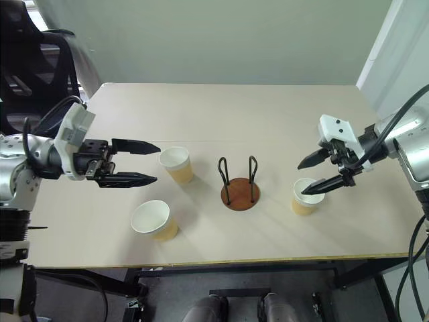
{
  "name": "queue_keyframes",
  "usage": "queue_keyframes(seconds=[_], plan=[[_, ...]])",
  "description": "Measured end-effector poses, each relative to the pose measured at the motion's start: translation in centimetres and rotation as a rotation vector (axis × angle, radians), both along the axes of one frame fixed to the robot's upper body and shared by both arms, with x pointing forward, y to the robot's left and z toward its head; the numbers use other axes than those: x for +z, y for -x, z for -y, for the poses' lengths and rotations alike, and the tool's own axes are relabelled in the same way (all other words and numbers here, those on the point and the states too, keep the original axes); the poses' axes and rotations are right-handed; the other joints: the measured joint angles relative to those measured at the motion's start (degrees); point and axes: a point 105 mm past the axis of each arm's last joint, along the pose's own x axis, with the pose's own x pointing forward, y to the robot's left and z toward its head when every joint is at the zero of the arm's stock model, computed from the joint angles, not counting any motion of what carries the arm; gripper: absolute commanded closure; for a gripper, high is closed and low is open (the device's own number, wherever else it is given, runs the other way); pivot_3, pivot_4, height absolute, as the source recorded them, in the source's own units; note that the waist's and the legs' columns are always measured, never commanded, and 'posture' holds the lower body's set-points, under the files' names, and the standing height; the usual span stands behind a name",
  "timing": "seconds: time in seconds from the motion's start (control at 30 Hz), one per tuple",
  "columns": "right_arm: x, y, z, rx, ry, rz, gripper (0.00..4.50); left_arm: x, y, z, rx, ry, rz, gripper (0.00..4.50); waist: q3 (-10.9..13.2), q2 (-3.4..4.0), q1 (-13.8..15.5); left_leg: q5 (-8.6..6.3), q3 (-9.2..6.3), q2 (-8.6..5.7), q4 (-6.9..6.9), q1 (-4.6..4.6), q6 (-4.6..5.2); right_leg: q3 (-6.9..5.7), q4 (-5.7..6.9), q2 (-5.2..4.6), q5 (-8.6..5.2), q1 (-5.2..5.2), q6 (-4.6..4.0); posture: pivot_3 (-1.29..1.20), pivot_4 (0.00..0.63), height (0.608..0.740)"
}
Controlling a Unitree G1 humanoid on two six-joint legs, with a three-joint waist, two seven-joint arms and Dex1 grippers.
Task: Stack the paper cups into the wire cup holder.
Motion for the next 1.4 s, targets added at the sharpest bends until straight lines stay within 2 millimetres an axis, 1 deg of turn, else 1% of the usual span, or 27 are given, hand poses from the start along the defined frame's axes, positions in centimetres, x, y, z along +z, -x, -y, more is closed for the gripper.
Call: queue_keyframes(seconds=[0.1, 0.2, 0.5, 0.6, 0.8, 0.87, 0.97, 1.07, 1.1, 1.23, 1.33, 1.4], plan=[[-1.1, 0.0, 0.3, 0.018, 0.06, 0.031, 1.03, -0.2, -0.3, 0.4, -0.013, 0.011, 0.002, 0.0, 0.0, -0.02, -0.1, 0.06, -0.02, -0.01, 0.12, -0.02, 0.12, 0.01, -0.01, 0.01, 0.13, 0.06, 0.35, 0.0, 0.15, 0.74], [-2.9, -0.3, 1.0, 0.024, 0.138, 0.06, 1.03, -0.4, -0.2, 0.6, -0.027, 0.02, 0.002, 0.0, 0.0, -0.01, 0.0, 0.05, -0.08, -0.05, 0.28, -0.11, 0.29, 0.03, -0.04, 0.01, 0.23, 0.08, 0.59, 0.0, 0.15, 0.74], [-4.1, -1.0, 1.0, 0.068, 0.191, 0.104, 1.03, -1.1, 0.7, 0.7, -0.057, -0.005, 0.005, 0.0, 0.0, -0.02, 0.0, -0.04, -0.09, -0.07, 0.5, -0.27, 0.46, 0.04, -0.16, 0.01, 0.3, 0.08, 0.74, 0.0, 0.15, 0.74], [-4.3, -1.1, 1.4, 0.076, 0.218, 0.117, 1.03, -1.0, 0.8, 0.7, -0.059, -0.013, 0.01, 0.0, 0.0, -0.03, 0.2, -0.06, -0.12, -0.08, 0.52, -0.3, 0.48, 0.04, -0.18, 0.0, 0.3, 0.08, 0.73, 0.0, 0.15, 0.74], [-6.0, -0.8, 2.7, 0.089, 0.284, 0.087, 1.03, -1.1, 1.0, 0.6, -0.056, -0.024, 0.002, 0.0, 0.0, -0.02, 0.4, -0.15, -0.14, -0.09, 0.67, -0.38, 0.54, 0.04, -0.22, 0.0, 0.3, 0.08, 0.73, 0.0, 0.15, 0.74], [-6.2, -0.9, 3.1, 0.087, 0.303, 0.09, 1.03, -1.1, 1.0, 0.6, -0.054, -0.026, 0.001, 0.0, 0.0, -0.02, 0.4, -0.16, -0.13, -0.09, 0.7, -0.39, 0.55, 0.04, -0.22, 0.0, 0.3, 0.08, 0.73, 0.0, 0.15, 0.74], [-6.2, -0.9, 3.1, 0.096, 0.312, 0.099, 1.03, -1.1, 1.0, 0.5, -0.053, -0.027, 0.0, 0.0, 0.0, -0.02, 0.4, -0.17, -0.13, -0.08, 0.7, -0.39, 0.55, 0.04, -0.22, 0.0, 0.3, 0.09, 0.72, 0.0, 0.15, 0.74], [-6.4, -0.9, 3.2, 0.099, 0.325, 0.102, 1.6, -1.1, 1.0, 0.5, -0.053, -0.027, 0.0, 0.0, 0.0, -0.03, 0.4, -0.17, -0.13, -0.08, 0.7, -0.39, 0.55, 0.04, -0.22, 0.0, 0.3, 0.09, 0.72, 0.0, 0.15, 0.74], [-6.5, -1.0, 3.0, 0.105, 0.323, 0.104, 1.91, -1.1, 1.0, 0.5, -0.053, -0.027, 0.0, 0.0, 0.0, -0.03, 0.4, -0.17, -0.13, -0.08, 0.71, -0.39, 0.55, 0.04, -0.23, 0.0, 0.3, 0.09, 0.72, 0.0, 0.15, 0.74], [-6.8, -1.0, 2.6, 0.128, 0.324, 0.11, 3.27, -1.1, 1.0, 0.5, -0.053, -0.028, 0.002, 0.0, 0.0, -0.03, 0.4, -0.18, -0.14, -0.08, 0.71, -0.4, 0.56, 0.04, -0.23, 0.0, 0.3, 0.09, 0.72, 0.0, 0.15, 0.74], [-6.8, -1.0, 2.5, 0.143, 0.335, 0.118, 4.42, -1.1, 0.9, 0.4, -0.05, -0.027, 0.008, 0.0, 0.0, -0.02, 0.4, -0.2, -0.13, -0.08, 0.71, -0.41, 0.58, 0.04, -0.26, 0.0, 0.3, 0.08, 0.72, 0.0, 0.15, 0.74], [-6.9, -1.0, 2.5, 0.157, 0.342, 0.123, 4.47, -1.0, 0.8, 0.2, -0.044, -0.023, 0.018, 0.0, 0.0, -0.02, 0.4, -0.21, -0.14, -0.09, 0.71, -0.42, 0.58, 0.04, -0.27, 0.0, 0.31, 0.08, 0.73, 0.0, 0.15, 0.74]])
